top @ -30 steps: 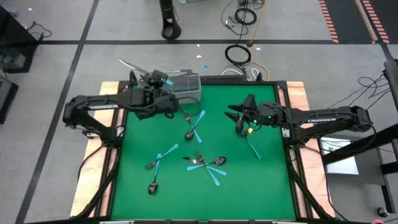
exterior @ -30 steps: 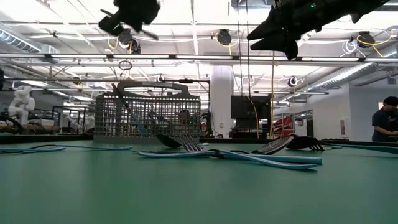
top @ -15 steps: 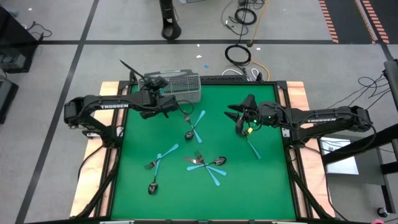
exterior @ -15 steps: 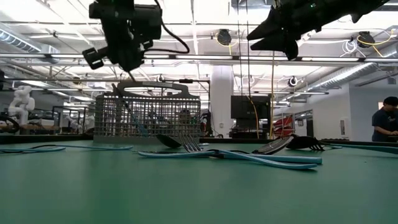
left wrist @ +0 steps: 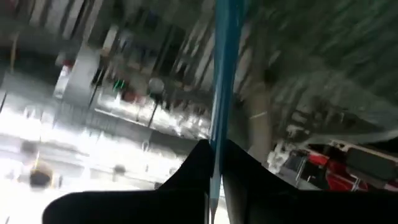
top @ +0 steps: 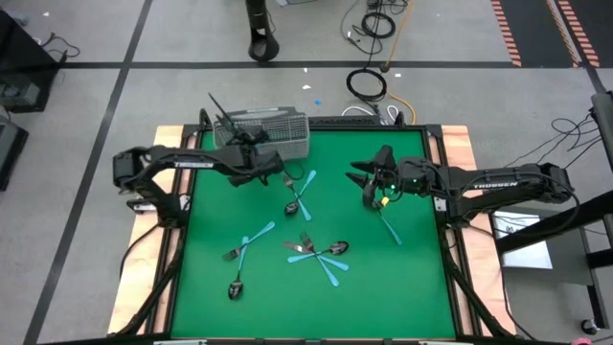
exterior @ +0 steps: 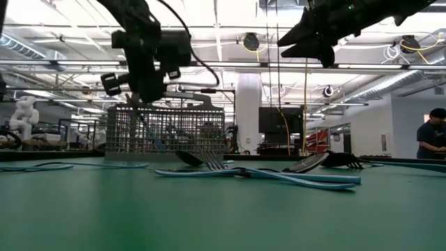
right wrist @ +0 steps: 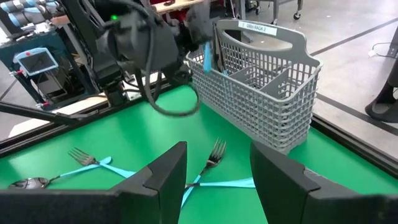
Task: Sort silverware
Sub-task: Put the table knife into the silverware rack
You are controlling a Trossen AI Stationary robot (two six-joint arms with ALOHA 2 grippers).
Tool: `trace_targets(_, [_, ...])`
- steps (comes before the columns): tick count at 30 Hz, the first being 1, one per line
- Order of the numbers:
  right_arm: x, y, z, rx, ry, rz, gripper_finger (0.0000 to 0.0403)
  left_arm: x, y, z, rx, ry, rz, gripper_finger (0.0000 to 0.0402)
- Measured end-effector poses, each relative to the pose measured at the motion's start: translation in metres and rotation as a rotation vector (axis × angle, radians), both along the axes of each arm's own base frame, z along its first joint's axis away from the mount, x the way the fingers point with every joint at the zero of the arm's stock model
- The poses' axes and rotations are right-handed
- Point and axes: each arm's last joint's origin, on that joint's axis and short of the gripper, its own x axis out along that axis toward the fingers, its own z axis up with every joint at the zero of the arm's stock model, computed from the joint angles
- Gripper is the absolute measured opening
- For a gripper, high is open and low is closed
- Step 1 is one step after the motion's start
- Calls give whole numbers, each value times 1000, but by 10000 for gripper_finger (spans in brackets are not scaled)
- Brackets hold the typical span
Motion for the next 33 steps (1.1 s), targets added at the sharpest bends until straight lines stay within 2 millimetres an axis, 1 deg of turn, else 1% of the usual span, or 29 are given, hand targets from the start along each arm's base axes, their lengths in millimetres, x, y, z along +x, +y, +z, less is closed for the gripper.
trace_targets(3, [0, 0, 0, 1, 5, 2, 167, 2, 3, -11, -25, 33, 7, 15])
trace_targets(7, [-1, 0, -2, 3, 26, 2, 167, 1, 8, -14, -14, 26, 34, 15])
trace_targets(10, [-1, 0, -4, 4, 45, 2, 167, 1, 8, -14, -19, 16, 35, 16])
trace_targets(12, [-1, 0, -5, 5, 52, 2, 167, 1, 8, -14, -32, 11, 33, 33])
trace_targets(16, [-1, 0, -5, 5, 52, 2, 167, 2, 7, -15, -50, -19, 38, 79])
trace_targets(21, [-1, 0, -5, 5, 52, 2, 167, 2, 7, -15, -56, -48, 46, 113])
trace_targets(26, [-1, 0, -5, 5, 52, 2, 167, 2, 7, -14, -33, -40, 46, 129])
trace_targets(33, [-1, 0, -5, 4, 52, 2, 167, 2, 7, -13, -3, -32, 49, 132])
